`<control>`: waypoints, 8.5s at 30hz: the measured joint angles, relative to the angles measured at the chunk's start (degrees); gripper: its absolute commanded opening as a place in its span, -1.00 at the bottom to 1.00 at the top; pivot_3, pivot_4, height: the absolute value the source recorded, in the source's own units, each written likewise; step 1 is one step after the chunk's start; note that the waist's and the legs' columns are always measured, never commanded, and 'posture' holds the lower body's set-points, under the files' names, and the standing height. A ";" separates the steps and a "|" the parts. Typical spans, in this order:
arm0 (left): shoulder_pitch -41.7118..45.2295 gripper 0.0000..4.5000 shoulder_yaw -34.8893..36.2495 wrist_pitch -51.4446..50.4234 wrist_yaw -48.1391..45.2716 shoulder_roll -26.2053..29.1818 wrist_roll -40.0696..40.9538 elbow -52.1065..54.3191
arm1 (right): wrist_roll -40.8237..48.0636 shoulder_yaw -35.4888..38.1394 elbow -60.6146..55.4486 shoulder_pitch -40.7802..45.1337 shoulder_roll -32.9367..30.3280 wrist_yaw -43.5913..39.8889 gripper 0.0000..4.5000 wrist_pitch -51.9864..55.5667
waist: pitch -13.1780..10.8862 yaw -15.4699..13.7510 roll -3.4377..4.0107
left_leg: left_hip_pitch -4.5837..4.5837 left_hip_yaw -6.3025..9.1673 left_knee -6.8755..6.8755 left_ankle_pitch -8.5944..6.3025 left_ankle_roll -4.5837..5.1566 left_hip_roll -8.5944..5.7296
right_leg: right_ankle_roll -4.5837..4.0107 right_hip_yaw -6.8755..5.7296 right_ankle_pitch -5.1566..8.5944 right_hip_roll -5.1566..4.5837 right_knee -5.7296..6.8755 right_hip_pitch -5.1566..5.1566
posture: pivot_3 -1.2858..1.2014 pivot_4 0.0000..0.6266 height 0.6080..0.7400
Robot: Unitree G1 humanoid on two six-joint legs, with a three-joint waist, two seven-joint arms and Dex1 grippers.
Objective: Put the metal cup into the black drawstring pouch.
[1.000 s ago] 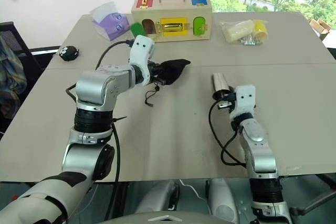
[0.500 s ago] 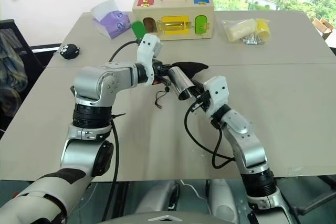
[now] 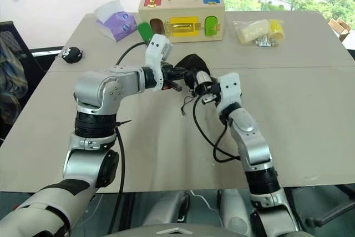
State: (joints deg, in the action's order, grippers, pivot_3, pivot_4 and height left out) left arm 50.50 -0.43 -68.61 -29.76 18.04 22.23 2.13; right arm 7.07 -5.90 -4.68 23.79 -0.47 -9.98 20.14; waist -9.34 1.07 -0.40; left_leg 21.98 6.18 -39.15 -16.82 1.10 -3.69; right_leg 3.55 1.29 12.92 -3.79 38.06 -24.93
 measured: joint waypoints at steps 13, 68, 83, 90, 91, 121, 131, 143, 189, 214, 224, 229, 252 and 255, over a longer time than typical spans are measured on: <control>-1.30 -1.00 0.20 -1.61 1.25 -1.33 1.40 1.09 | 11.78 10.65 8.84 9.80 8.06 10.62 -0.99 19.85 | 0.01 0.28 0.02 | 0.08 0.01 0.01 0.00 0.00 -0.03 | -0.01 0.01 0.00 -0.04 0.05 -0.12 | 0.03 -0.52 0.54; 3.97 -1.00 9.00 3.45 9.28 -4.84 4.80 -11.82 | 27.12 1.03 -22.63 -1.72 -16.21 -8.05 0.40 36.68 | 0.06 1.44 -0.02 | 0.67 -0.06 -0.17 0.09 -0.11 -0.14 | -0.01 0.31 0.00 -0.23 0.74 -1.07 | 0.03 -0.52 0.54; 8.30 -1.00 18.77 -1.45 20.72 -14.78 8.41 -12.06 | 4.13 -9.96 9.37 5.19 -4.73 -5.69 0.40 8.07 | 0.07 1.30 -0.06 | 0.65 -0.10 -0.22 0.10 -0.14 -0.16 | 0.00 0.33 0.00 -0.22 0.76 -1.07 | 0.03 -0.52 0.54; 7.88 -1.00 20.32 -3.08 23.99 -16.54 9.43 -11.73 | 2.08 -9.86 19.89 9.38 0.66 -9.65 0.40 0.31 | 0.08 1.65 -0.06 | 0.64 -0.08 -0.22 0.12 -0.16 -0.13 | -0.01 0.33 0.00 -0.20 0.78 -1.08 | 0.03 -0.52 0.54; 7.87 -1.00 20.50 -3.18 24.25 -16.54 9.49 -11.72 | 1.47 -9.86 21.88 10.13 1.13 -9.80 0.40 -0.86 | 0.08 1.56 -0.06 | 0.64 -0.08 -0.22 0.12 -0.16 -0.15 | 0.00 0.33 0.00 -0.19 0.78 -1.08 | 0.03 -0.52 0.54; 6.63 -1.00 23.48 -2.30 28.16 -16.22 9.63 -11.55 | -3.72 -3.40 -9.53 -2.88 -8.56 -6.14 -0.97 14.51 | 0.14 1.30 -0.11 | 0.66 0.00 -0.23 0.12 -0.18 -0.14 | -0.01 0.26 0.00 -0.20 0.79 -1.06 | 0.03 -0.52 0.54; 6.62 -1.00 28.58 4.96 25.16 -20.62 16.56 -11.89 | -2.32 1.29 -19.19 3.02 -14.98 -7.28 -0.97 21.39 | 0.13 1.12 -0.13 | 0.67 -0.02 -0.24 0.12 -0.18 -0.14 | -0.01 0.27 0.00 -0.22 0.77 -1.05 | 0.03 -0.52 0.54; 6.51 0.59 31.19 10.48 21.09 -20.63 29.82 -9.46 | 12.66 15.21 -21.15 18.35 -10.16 -6.26 -1.00 29.01 | 0.12 1.08 -0.13 | 0.73 -0.02 -0.28 0.12 -0.17 -0.17 | -0.01 0.26 0.00 -0.24 0.76 -1.06 | 0.03 -0.52 0.54; -0.51 -0.91 0.05 43.85 -9.06 -8.08 5.82 -9.59 | 39.37 18.79 -14.17 32.74 -8.14 4.20 -1.00 31.85 | 0.13 1.39 -0.09 | 0.72 -0.02 -0.21 0.12 -0.15 -0.14 | -0.02 0.27 -0.01 -0.24 0.76 -1.09 | 0.03 -0.52 0.54; -5.82 0.72 -3.28 43.92 -15.58 -6.44 3.39 -8.30 | 58.59 26.35 -9.29 31.33 -9.63 13.83 -1.00 14.11 | 0.11 1.38 0.05 | 0.76 -0.13 -0.18 0.12 -0.12 -0.12 | -0.02 0.34 -0.01 -0.24 0.78 -1.16 | 0.03 -0.52 0.54; -13.92 0.72 -0.89 36.41 -15.12 1.15 6.26 0.56 | 54.59 24.64 -9.97 15.19 -20.42 8.67 -1.00 18.45 | 0.12 1.41 0.05 | 0.71 -0.14 -0.14 0.12 -0.12 -0.10 | -0.02 0.35 0.00 -0.21 0.77 -1.13 | 0.03 -0.52 0.54; -20.73 0.72 -2.33 37.55 -13.52 5.64 0.66 0.96 | 47.08 21.52 -10.03 4.88 -27.30 -0.18 -1.00 17.21 | 0.11 1.21 0.07 | 0.70 -0.20 -0.15 0.12 -0.09 -0.12 | -0.01 0.36 0.00 -0.14 0.76 -1.11 | 0.03 -0.52 0.54; -57.48 0.74 6.69 46.63 -11.23 12.90 -0.28 15.44 | 21.18 14.72 15.34 -24.68 -39.82 -54.77 0.99 -19.03 | 0.07 -0.54 0.24 | -1.19 -0.25 0.08 -0.36 0.56 0.19 | 0.01 0.21 0.02 -0.22 -0.39 1.25 | 0.03 -0.52 0.54; -57.46 0.74 6.69 46.63 -11.24 12.91 -0.20 15.44 | 21.00 14.76 15.34 -24.67 -39.71 -54.76 0.99 -19.09 | 0.07 -0.59 0.24 | -1.19 -0.25 0.08 -0.36 0.56 0.18 | 0.01 0.21 0.02 -0.23 -0.39 1.25 | 0.03 -0.52 0.54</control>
State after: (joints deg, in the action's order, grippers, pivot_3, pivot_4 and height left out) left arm -6.95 6.26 -21.98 -41.00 30.95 22.03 17.57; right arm 28.07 8.86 10.66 -0.89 -40.18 -64.74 1.05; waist -9.27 0.48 -0.16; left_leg 20.79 5.93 -39.07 -17.18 1.66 -3.50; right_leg 3.56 1.50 12.93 -4.01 37.67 -23.67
